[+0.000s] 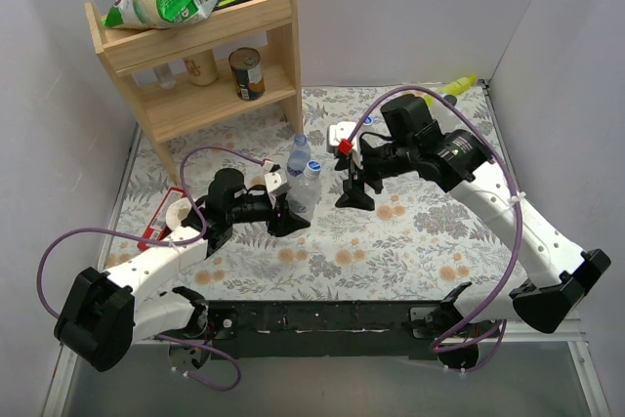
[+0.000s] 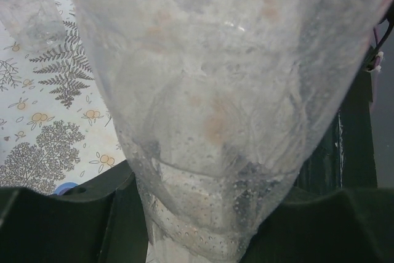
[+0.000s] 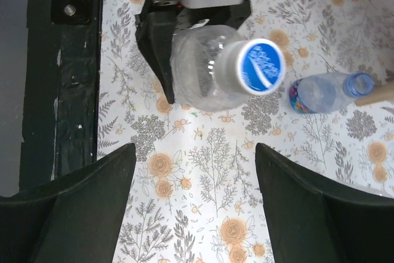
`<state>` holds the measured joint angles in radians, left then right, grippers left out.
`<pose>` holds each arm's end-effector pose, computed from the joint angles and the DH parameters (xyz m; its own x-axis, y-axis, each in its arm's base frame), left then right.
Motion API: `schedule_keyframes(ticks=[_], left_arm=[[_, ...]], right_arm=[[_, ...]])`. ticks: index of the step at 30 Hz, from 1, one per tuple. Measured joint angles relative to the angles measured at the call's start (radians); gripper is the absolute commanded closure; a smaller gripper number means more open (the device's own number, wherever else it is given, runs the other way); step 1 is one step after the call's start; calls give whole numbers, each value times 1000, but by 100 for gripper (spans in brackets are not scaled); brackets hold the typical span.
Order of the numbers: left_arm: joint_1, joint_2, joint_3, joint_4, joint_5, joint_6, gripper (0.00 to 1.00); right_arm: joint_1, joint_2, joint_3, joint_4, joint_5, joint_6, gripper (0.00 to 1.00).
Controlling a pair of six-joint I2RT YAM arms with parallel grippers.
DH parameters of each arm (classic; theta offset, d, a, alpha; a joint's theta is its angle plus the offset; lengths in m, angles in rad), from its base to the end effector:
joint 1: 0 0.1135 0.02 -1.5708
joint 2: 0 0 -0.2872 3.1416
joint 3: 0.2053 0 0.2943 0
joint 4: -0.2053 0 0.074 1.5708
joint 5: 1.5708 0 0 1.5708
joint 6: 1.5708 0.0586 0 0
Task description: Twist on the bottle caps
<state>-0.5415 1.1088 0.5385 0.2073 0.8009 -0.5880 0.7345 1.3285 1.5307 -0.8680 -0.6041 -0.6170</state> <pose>0.2133 -0.1774 0.2248 -0.7712 0.0133 -0.6364 0.6083 0.3100 -0.7307 0.2133 0.2374 0.4334 0.1371 -0.5178 -0.8444 -0.9855 0.0145 -0.1688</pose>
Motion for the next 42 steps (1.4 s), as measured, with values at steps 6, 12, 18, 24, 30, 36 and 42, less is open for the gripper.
schedule_keyframes(ticks=[6, 12, 18, 24, 30, 36, 42], left_arm=[[-1, 0, -3, -39, 24, 83, 100], [-4, 24, 28, -95, 55, 137, 100], [-4, 40, 53, -102, 57, 126, 100], [-7, 49, 54, -82, 58, 71, 100], [-9, 53, 54, -53, 56, 14, 100], [-8, 53, 53, -42, 49, -10, 100], [14, 53, 56, -65, 46, 69, 100]], right_arm=[[-63, 17, 44, 15, -10, 41, 13], [-60, 85, 82, 76, -155, 44, 12], [-37, 112, 82, 82, -252, 37, 14], [-34, 111, 81, 80, -271, 18, 14], [-33, 90, 65, 82, -233, -5, 15], [-33, 71, 58, 57, -173, -16, 16], [-38, 46, 36, -34, -89, -2, 19]])
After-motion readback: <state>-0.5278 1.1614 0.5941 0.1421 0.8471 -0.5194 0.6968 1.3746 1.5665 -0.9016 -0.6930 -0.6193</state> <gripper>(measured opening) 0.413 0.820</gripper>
